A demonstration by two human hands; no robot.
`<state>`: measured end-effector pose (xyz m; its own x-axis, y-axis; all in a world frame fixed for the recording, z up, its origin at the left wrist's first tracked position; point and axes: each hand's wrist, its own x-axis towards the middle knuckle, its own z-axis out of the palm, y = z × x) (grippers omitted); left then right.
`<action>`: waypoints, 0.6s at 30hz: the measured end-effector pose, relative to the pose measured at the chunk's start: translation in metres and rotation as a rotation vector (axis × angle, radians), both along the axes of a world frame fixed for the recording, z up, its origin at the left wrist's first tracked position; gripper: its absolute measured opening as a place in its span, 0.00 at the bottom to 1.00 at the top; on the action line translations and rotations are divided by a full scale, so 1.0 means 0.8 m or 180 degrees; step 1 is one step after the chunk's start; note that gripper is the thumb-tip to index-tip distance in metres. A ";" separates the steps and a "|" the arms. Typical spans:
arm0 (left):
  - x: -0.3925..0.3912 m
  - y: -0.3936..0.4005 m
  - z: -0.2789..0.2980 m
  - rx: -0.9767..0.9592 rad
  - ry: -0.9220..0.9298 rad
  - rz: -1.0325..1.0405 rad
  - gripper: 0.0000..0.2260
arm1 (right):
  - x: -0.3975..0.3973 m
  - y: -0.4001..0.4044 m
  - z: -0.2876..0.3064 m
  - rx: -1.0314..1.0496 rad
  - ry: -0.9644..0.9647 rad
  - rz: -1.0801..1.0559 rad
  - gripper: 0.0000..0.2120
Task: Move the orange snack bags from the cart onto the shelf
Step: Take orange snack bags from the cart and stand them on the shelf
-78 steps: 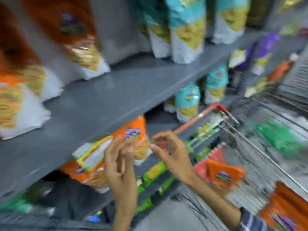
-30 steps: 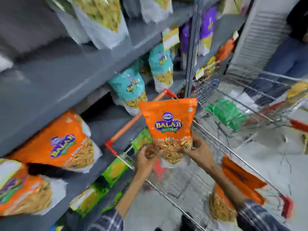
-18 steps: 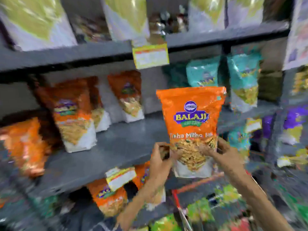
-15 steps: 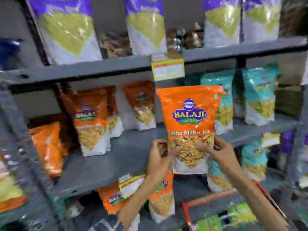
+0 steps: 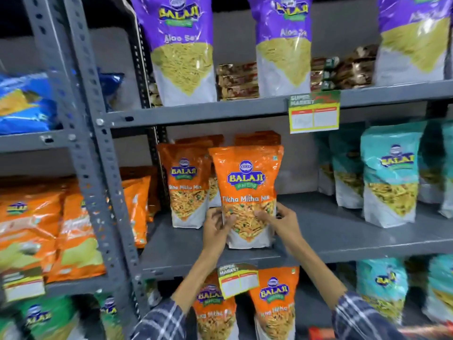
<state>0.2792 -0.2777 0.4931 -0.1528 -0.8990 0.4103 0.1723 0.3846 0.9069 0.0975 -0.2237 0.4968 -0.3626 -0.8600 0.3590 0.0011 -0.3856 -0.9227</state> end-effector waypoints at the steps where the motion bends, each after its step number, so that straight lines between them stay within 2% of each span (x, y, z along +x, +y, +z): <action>1: 0.004 -0.005 -0.004 -0.0001 -0.0028 0.0003 0.11 | 0.005 -0.006 -0.004 -0.0013 -0.0033 0.0014 0.26; 5: 0.008 -0.023 -0.008 0.0031 -0.0041 -0.0033 0.11 | 0.012 -0.023 -0.006 -0.0075 -0.0055 0.0096 0.22; 18: 0.006 -0.041 -0.025 0.0043 -0.0058 -0.0101 0.12 | 0.012 -0.031 -0.018 -0.0056 0.0000 -0.0077 0.23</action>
<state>0.2843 -0.3102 0.4729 -0.1886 -0.8990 0.3952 0.1675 0.3670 0.9150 0.1068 -0.2487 0.4825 -0.3831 -0.8446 0.3739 -0.0083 -0.4016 -0.9158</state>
